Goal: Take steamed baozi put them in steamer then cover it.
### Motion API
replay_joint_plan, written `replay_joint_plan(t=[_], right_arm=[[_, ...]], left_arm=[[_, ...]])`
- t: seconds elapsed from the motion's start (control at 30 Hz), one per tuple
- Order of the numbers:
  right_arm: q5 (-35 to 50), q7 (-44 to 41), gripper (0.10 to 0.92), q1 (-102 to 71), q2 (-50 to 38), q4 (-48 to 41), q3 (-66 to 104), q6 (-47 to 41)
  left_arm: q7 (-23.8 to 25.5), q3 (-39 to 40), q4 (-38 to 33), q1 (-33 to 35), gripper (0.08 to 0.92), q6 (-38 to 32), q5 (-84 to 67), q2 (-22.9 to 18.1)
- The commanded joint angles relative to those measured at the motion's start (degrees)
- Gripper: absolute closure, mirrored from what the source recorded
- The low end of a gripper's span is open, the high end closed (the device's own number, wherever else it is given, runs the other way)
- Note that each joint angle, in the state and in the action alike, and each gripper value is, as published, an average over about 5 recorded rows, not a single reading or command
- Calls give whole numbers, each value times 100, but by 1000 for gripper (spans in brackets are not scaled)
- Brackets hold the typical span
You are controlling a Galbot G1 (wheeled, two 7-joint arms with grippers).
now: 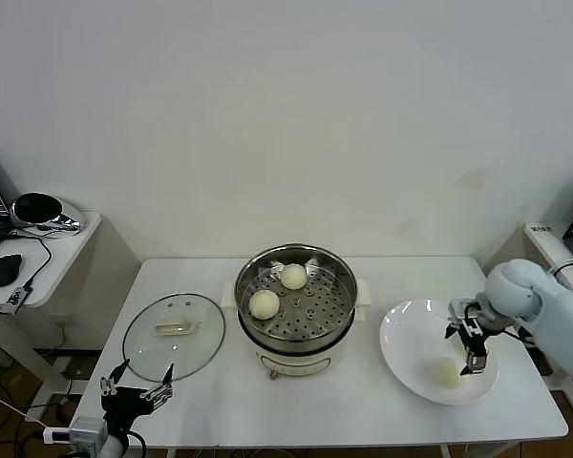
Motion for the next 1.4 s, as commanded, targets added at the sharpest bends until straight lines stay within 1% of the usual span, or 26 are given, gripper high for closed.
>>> replay_joint_plan(t=[0.03,0.43,0.7,1.17,1.27,1.4], right_arm=[[-155,71,203,-392,65,-136,155,32],[-307,271,203,-498,254,-358,194,90],[-266,396,203,-521,342,-511,203,61],[-86,540,207,-544,368,-524,229,-41],[-77,518,250,-538,342,-521,233,-42],[-51,496,349,-527,309,-509,240,-49]], left_arm=[[6,6,47,-7,177,1,8,-3],[6,20,67,11,177,-2,30,-12],[5,8,59,15,177,-1,32,-11],[-2,26,7,66,177,-5,61,-41],[-2,27,12,65,177,-6,60,-44],[-2,24,24,49,177,-6,57,-44]])
